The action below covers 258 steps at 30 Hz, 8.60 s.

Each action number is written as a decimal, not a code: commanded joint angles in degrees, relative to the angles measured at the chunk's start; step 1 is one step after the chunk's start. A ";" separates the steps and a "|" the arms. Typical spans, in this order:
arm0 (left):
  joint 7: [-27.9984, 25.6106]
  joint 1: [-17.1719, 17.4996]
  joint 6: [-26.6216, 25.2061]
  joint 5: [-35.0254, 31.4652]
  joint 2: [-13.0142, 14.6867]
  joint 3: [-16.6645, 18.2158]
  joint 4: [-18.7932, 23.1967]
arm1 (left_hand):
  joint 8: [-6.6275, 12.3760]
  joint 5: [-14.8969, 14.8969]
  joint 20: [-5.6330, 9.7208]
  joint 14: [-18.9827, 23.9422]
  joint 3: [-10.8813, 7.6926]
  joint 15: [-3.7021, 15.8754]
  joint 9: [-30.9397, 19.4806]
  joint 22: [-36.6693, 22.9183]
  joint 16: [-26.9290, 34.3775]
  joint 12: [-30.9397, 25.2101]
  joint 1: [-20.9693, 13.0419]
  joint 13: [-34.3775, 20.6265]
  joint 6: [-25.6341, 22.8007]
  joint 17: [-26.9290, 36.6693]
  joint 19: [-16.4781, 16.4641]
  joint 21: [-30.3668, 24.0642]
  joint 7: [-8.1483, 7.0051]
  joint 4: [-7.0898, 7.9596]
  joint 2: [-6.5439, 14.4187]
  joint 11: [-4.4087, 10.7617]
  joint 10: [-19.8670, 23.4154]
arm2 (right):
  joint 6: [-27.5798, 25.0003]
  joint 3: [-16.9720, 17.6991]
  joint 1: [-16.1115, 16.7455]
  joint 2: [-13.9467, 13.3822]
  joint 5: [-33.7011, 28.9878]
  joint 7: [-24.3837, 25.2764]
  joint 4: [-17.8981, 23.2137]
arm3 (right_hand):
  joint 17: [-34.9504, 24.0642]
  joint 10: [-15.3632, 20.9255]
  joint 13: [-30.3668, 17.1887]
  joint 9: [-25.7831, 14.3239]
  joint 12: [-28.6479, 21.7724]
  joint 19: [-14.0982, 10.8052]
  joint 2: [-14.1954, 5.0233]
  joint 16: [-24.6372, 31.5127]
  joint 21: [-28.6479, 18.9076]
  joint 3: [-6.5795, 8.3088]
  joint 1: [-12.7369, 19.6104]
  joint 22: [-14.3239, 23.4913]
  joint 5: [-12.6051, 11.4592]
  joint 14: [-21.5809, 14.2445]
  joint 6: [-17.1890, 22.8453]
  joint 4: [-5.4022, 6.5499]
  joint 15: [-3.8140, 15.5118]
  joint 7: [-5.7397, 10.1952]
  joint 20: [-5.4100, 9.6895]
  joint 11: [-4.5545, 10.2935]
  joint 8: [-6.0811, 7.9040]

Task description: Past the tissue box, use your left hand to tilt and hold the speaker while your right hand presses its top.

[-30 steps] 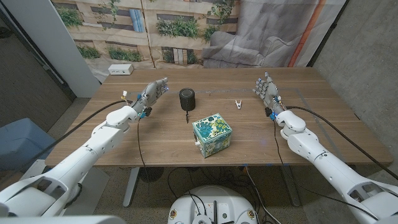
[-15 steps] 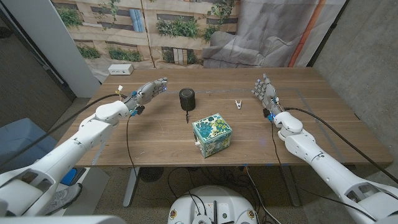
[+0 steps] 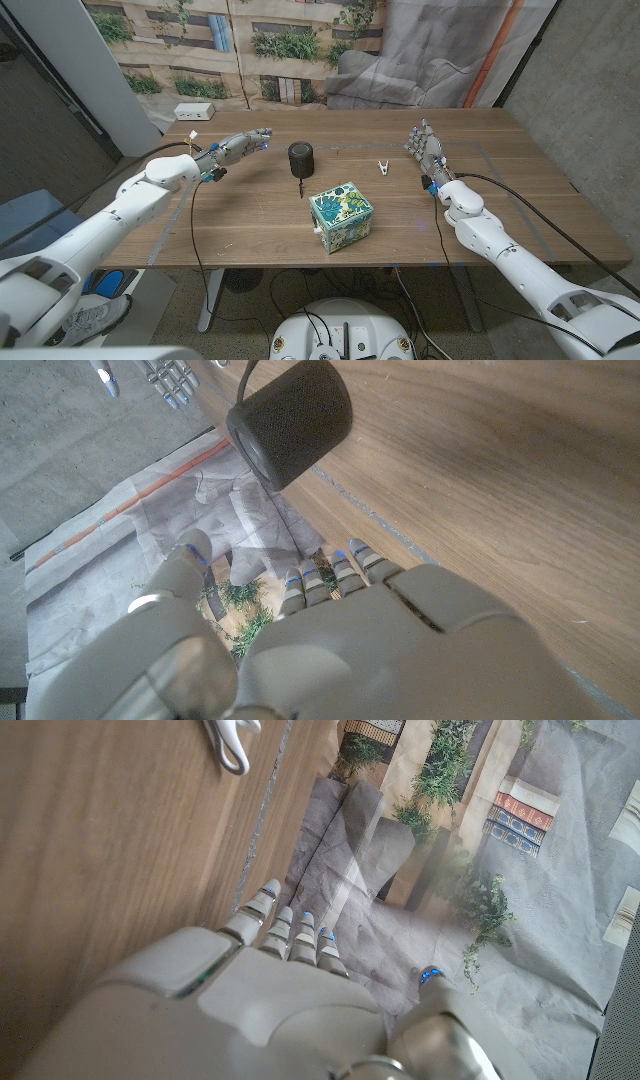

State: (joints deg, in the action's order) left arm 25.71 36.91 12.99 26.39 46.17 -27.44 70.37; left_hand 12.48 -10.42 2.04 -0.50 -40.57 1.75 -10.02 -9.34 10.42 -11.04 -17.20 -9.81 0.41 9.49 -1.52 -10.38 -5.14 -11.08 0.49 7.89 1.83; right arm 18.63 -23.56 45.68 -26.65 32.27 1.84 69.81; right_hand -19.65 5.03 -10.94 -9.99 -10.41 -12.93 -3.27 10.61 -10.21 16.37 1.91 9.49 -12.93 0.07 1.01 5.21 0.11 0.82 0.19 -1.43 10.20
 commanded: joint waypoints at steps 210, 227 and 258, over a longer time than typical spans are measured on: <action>-5.57 -11.90 -5.49 -14.00 -11.00 -11.64 -0.41 | 15.63 -0.17 6.55 37.85 19.69 11.17 -0.76 -0.71 2.29 -5.49 -44.66 -1.81 -43.35 1.20 -20.35 -1.93 -0.70 2.04 -1.74 4.55 48.53 | -0.81 0.37 0.35 -5.35 -1.91 -2.68 1.12 | 4.01 -1.41 0.09 -0.13 -0.70 1.69 -1.06 1.21 -0.52 0.64 0.35 0.16 0.25 0.92 0.02 -1.52 -1.25 0.78 -2.93 0.10 0.60; -8.58 -5.82 -18.84 -8.11 -8.15 -8.49 13.10 | 15.20 -0.19 6.74 38.15 20.39 10.95 -0.83 -0.85 2.11 -5.32 -43.96 -1.90 -43.62 1.17 -21.32 -2.18 -0.04 2.31 -1.12 4.49 49.03 | -1.85 -0.55 -0.21 -9.14 -6.68 -1.94 3.79 | 4.20 -1.33 0.10 -0.14 -0.74 1.78 -1.16 1.32 -0.50 0.63 0.50 0.15 0.31 0.90 0.37 -1.81 -1.19 0.76 -2.25 0.14 0.69; -2.53 -3.80 -21.48 7.56 -11.65 -5.90 8.40 | 14.85 -0.25 6.57 39.46 21.09 11.04 -0.92 -1.06 2.21 -5.35 -43.23 -1.97 -44.96 1.15 -22.41 -2.46 0.94 2.39 0.29 4.43 50.54 | -6.52 -1.86 0.19 -13.95 -14.79 1.66 11.20 | 4.76 -0.49 0.10 -0.13 -0.97 1.45 -1.17 1.53 -0.61 0.76 1.23 0.12 0.45 0.48 1.57 -2.87 -0.57 1.56 -1.64 0.27 0.85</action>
State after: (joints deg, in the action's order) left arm 18.15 33.61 -10.61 29.37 36.77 -33.20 84.40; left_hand 27.09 -10.41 2.55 38.41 -19.38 3.61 -10.62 -10.28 12.59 -16.14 -58.04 -10.98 -33.19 10.52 -23.33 -12.51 -1.60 -8.87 -8.83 4.28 43.29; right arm 13.47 -25.15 45.56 -39.12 19.91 2.37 78.70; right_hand -14.89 4.10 -10.68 -9.98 -11.03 -11.21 -4.24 11.91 -10.21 17.07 2.90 9.45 -12.64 0.68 2.17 2.59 -0.50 2.15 -1.92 -1.11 10.64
